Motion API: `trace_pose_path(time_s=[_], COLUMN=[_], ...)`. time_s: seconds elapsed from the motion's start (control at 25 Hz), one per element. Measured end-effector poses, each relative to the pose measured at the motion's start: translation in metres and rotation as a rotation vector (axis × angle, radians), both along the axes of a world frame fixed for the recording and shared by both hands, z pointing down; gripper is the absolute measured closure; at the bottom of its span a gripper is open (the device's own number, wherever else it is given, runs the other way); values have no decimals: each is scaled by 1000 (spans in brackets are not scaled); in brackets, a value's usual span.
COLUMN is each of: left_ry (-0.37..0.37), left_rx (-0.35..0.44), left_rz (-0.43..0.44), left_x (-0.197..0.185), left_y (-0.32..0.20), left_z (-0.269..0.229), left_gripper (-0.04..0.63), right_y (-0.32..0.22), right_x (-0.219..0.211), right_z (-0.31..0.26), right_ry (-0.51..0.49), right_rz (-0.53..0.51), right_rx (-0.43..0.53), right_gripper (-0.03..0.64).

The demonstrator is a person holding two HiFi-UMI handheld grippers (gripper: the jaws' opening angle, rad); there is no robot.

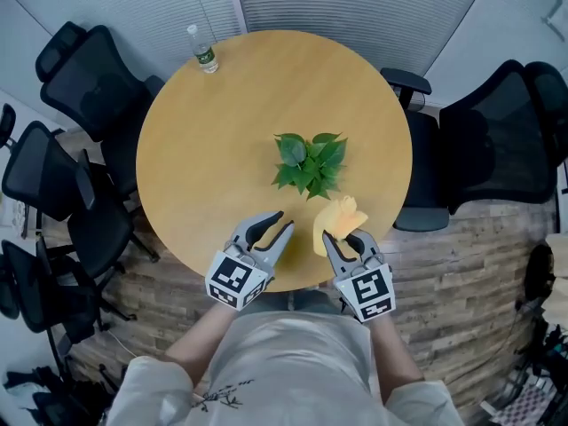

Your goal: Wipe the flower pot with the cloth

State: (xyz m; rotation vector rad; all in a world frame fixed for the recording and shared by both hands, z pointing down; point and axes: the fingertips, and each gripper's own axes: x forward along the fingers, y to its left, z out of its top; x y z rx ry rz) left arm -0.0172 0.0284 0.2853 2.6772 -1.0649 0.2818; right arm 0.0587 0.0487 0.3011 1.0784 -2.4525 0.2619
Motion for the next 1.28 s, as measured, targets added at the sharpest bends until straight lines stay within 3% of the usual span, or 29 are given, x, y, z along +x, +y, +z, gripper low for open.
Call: trace_pose_path(time_s=[0.44, 0.6, 0.76, 1.28], left_ry=[11, 18, 13, -7], left_rx=[22, 37, 1, -12], left_rz=[-30, -44, -32, -27], left_x=[-7, -8, -10, -18], left_y=[11, 8, 12, 19], left_z=[-30, -38, -31, -25], left_gripper=[584, 584, 585, 584], right_y=[-1, -2, -5, -1], right_x=[-17, -21, -27, -34], right_z=[-43, -48, -53, -55], right_ry=[-68, -116, -150, -172], right_rz=[-14, 0, 14, 14], right_rx=[45, 22, 15, 1], right_gripper=[565, 565, 565, 566])
